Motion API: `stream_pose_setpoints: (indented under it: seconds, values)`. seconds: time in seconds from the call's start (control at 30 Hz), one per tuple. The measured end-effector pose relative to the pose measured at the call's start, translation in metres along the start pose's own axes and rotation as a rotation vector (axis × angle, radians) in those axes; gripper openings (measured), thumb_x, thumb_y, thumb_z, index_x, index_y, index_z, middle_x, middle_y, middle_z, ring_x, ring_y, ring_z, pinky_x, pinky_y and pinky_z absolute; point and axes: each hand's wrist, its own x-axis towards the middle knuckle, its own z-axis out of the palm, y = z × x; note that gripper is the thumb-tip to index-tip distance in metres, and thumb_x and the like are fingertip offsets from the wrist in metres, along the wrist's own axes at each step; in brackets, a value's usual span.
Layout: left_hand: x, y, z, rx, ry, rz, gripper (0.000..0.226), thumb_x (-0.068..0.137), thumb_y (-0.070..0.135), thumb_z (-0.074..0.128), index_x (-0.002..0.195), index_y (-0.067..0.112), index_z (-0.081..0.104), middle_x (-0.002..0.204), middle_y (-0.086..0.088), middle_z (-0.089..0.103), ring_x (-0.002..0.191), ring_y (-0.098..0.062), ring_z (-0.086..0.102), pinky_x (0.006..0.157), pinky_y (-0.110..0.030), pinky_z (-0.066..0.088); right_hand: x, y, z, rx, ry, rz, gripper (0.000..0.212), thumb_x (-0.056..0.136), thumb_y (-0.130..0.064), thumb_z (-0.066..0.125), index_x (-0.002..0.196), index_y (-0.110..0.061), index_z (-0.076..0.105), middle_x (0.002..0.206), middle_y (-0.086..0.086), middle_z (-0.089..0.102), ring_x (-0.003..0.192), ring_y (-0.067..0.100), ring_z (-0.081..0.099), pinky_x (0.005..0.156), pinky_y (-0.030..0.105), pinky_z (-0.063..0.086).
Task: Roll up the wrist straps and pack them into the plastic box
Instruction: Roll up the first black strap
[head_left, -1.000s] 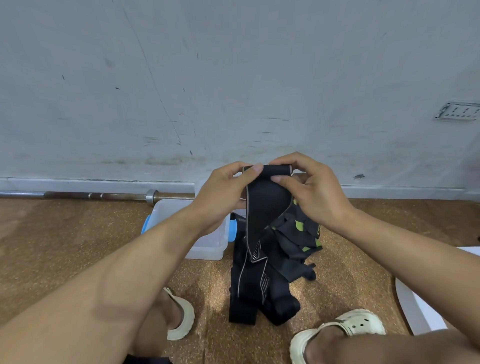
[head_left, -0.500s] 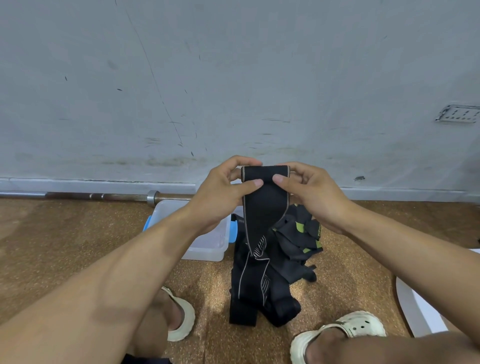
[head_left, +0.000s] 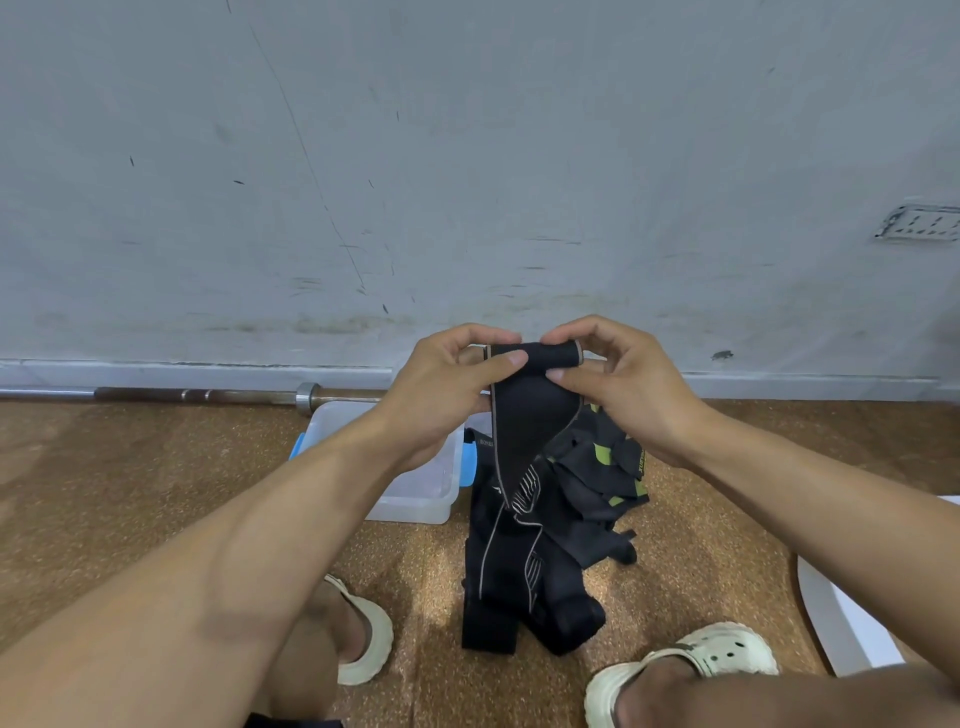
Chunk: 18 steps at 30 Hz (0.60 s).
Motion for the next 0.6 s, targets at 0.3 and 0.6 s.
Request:
stream_pose_setpoints:
  seconds: [0.3,0.6]
  values:
    - [-0.0003,-0.0005,-0.0009,0.083,0.028,0.088,0.035,0.086,-0.002,0.076,0.114,0.016,0.069,0.119,-0.006,0.072,0.101,-0.024,0.074,0.08,-0.032,0.061,-0.002,-0.0019,-0.0001,0.097,-0.087,0.144,0.029,0.095,-0.007,0.067,0.124,-0.008,0.062,0.111,0.014,0.077,0.098,0.027,0.076,0.077,0.03,0.061]
    - [-0.0019,-0.0002,0.0005,0.003,0.013,-0.029,0.022,0.089,0.014,0.077,0.109,0.008,0.07,0.097,-0.009,0.076,0.086,-0.021,0.076,0.073,-0.029,0.059,-0.0005,0.0019,-0.0023,0.066,-0.025,0.022,0.028,0.092,0.005,0.069,0.109,-0.017,0.07,0.112,0.008,0.073,0.091,0.018,0.073,0.077,0.025,0.059]
